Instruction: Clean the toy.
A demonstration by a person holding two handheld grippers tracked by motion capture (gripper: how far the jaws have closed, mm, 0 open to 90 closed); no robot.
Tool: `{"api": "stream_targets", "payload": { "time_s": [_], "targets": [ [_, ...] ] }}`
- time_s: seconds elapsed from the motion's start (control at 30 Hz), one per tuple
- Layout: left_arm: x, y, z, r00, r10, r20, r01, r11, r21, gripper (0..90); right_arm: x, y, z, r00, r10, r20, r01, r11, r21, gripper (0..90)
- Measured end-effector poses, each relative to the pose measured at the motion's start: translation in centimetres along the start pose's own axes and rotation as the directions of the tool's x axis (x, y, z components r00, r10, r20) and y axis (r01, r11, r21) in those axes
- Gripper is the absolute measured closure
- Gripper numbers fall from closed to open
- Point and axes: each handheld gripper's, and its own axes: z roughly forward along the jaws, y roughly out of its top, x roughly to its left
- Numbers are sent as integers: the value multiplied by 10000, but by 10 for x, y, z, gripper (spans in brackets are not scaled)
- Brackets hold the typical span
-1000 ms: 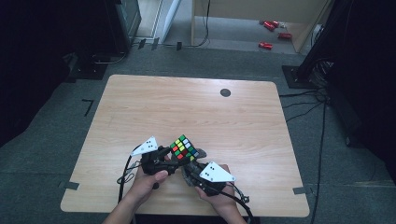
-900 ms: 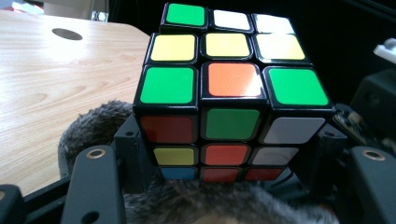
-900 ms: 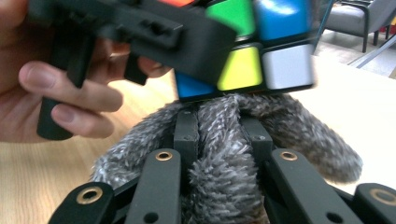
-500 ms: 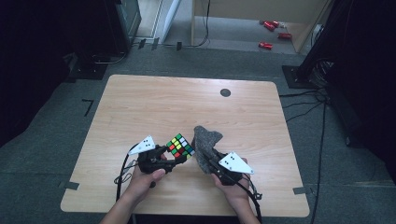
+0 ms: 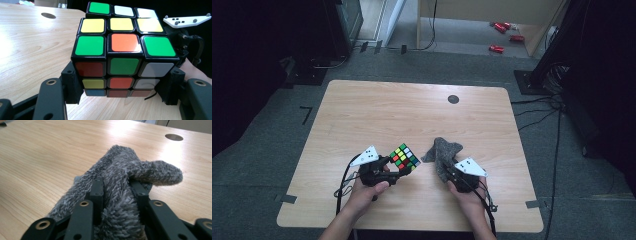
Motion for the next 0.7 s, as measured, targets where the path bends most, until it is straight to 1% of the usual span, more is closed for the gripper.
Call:
{"api": "stream_targets", "payload": {
  "time_s": [0.03,0.07,0.1,0.13,0.17,0.2,0.23,0.27,0.3,0.33,0.4,0.43,0.57,0.63,0.7],
  "targets": [
    [0,0,0,10000,24,-24,-24,10000,13,353,0,0,0,10000,24,-3,-24,10000,58,620],
    [0,0,0,10000,51,-57,-50,10000,31,353,-1,0,0,10000,75,40,-75,9998,166,539],
    [0,0,0,10000,51,-57,-50,10000,31,353,-1,0,0,10000,75,40,-75,9998,166,539],
    [0,0,0,9999,84,-105,-83,10000,53,353,-1,1,-1,9999,115,27,-115,9998,190,500],
    [0,0,0,9999,102,-127,-102,9999,65,353,-2,2,-2,9997,234,32,-235,9993,274,442],
    [0,0,0,9998,145,-169,-144,9999,92,353,-3,2,-2,9996,295,41,-297,9991,303,416],
    [1,-1,0,9993,241,-278,-237,9996,157,353,-4,4,-6,9991,410,95,-413,9986,329,363],
    [1,-1,0,9993,241,-278,-237,9996,157,353,-4,4,-6,9991,410,95,-413,9986,329,363],
    [1,-1,0,9989,314,-353,-306,9993,211,353,-5,6,-9,9989,445,121,-448,9986,288,327],
    [1,-1,0,9982,400,-446,-388,9989,281,353,-5,6,-9,9989,445,121,-448,9986,288,327],
    [0,-3,2,9948,698,-742,-661,9965,510,353,-5,10,-15,9985,487,244,-490,9987,131,283],
    [0,-3,3,9936,786,-808,-738,9955,602,353,-5,10,-15,9985,487,244,-490,9987,131,283],
    [-4,-6,8,9856,1274,-1109,-1167,9883,983,353,-4,17,-23,9979,553,344,-546,9983,-217,255],
    [-6,-7,10,9796,1560,-1265,-1411,9828,1194,353,-3,21,-28,9974,626,370,-611,9974,-393,251],
    [-8,-8,13,9740,1798,-1380,-1611,9774,1366,352,-1,25,-32,9970,733,260,-717,9957,-580,249]
  ]
}}
